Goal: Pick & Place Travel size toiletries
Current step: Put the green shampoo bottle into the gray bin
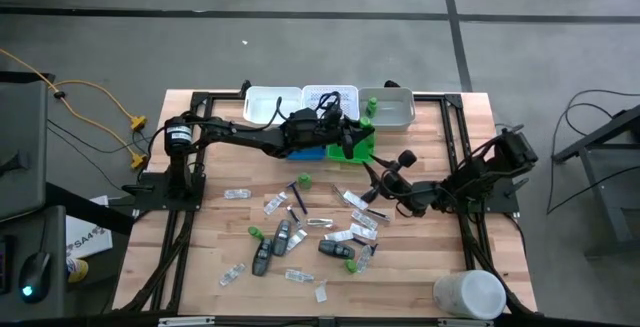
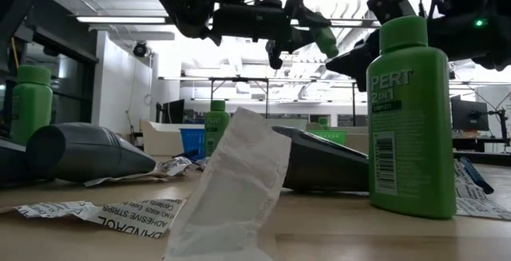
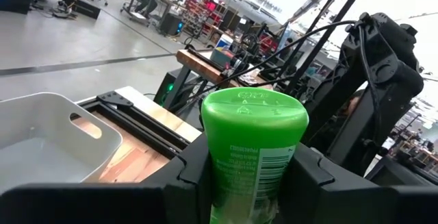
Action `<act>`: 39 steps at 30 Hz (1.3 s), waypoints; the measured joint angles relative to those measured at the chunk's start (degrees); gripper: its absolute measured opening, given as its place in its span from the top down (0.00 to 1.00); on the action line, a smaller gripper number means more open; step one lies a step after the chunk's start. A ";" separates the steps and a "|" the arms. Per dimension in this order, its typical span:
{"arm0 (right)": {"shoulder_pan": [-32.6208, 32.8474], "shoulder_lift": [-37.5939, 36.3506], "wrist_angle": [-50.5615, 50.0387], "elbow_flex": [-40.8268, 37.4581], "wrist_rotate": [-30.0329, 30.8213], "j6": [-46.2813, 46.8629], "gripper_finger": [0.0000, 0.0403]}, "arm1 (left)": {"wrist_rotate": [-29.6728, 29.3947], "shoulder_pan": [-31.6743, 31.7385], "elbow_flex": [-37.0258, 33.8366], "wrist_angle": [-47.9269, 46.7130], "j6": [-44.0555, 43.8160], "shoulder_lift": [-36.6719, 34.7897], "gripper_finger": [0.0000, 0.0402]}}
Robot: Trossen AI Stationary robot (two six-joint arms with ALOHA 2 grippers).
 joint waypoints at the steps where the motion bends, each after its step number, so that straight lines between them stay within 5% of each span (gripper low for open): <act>1: 0.00 0.00 0.00 0.00 -0.29 0.02 0.75 | -0.01 0.00 0.00 -0.01 0.00 0.00 0.73; 7: -0.26 0.02 -1.61 0.00 -1.56 0.41 0.79 | -0.01 0.00 0.00 -0.03 -0.05 0.00 0.73; 13: -0.70 0.00 -1.71 0.00 4.16 -1.34 0.76 | 1.14 1.06 -0.02 -0.16 -1.36 0.00 0.73; 29: -4.76 0.02 -2.73 0.00 3.56 4.07 0.41 | 6.04 3.82 -0.09 8.93 -11.84 7.02 0.73; 39: -6.00 0.00 0.81 0.06 3.51 4.09 0.46 | 5.41 3.80 -0.09 10.27 -11.77 6.97 0.73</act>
